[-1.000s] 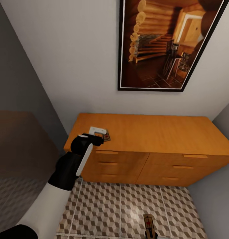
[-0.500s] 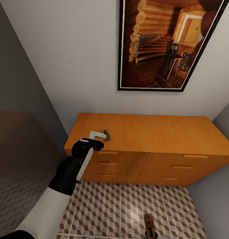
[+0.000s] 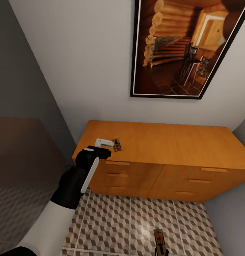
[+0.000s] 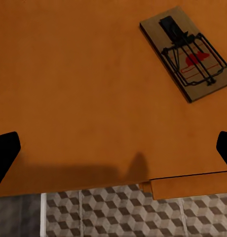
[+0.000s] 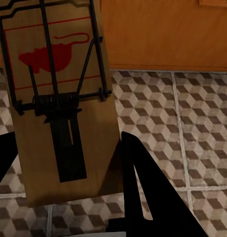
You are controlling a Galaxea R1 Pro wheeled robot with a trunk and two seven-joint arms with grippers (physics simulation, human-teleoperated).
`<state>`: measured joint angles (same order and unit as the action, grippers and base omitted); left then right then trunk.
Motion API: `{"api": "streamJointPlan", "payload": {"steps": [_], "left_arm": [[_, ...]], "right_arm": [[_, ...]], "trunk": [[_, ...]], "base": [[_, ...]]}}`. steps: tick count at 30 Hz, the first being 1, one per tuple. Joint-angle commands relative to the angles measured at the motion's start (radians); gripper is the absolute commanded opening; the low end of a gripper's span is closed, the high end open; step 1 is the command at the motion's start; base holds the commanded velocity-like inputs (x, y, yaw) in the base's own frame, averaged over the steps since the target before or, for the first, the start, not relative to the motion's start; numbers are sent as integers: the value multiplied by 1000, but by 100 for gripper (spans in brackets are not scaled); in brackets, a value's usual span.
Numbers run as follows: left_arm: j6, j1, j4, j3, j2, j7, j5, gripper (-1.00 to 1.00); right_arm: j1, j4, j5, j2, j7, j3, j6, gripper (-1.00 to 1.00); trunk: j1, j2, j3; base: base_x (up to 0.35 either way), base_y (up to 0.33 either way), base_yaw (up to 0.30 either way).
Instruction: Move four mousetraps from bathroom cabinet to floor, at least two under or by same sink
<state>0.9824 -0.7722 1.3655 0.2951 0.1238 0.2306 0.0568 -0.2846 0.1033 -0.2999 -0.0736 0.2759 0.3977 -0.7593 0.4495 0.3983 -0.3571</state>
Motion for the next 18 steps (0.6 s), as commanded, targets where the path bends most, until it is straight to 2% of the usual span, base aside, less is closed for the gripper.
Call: {"api": "streamJointPlan", "payload": {"steps": [1, 18], "left_arm": [[4, -1, 5, 1, 0, 7, 6, 100], [6, -1, 32, 2, 3, 8, 6, 100]], "right_arm": [[-1, -1, -8, 0, 3, 9, -3, -100], [-1, -1, -8, 0, 3, 9, -3, -100]], "trunk": [[1, 2, -2], [1, 2, -2]], "base": [[0, 0, 23], [0, 0, 4]]}}
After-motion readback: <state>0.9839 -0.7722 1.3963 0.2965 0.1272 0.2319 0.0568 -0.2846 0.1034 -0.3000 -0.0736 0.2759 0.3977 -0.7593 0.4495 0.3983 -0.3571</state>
